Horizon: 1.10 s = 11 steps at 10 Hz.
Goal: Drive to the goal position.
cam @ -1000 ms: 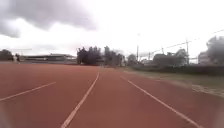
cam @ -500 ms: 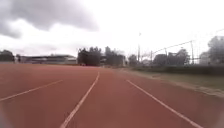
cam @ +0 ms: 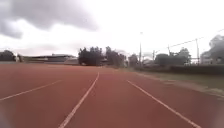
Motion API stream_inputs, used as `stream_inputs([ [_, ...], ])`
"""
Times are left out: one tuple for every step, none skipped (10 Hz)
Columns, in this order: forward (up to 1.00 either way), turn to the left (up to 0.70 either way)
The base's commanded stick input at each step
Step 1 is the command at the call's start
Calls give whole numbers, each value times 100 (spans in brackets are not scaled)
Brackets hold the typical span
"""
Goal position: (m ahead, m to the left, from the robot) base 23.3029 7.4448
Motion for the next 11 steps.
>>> stream_inputs([
  [70, 0],
  [70, 0],
  [70, 0],
  [70, 0],
  [70, 0],
  [70, 0],
  [70, 0],
  [70, 0],
  [70, 0],
  [70, 0],
  [70, 0],
])
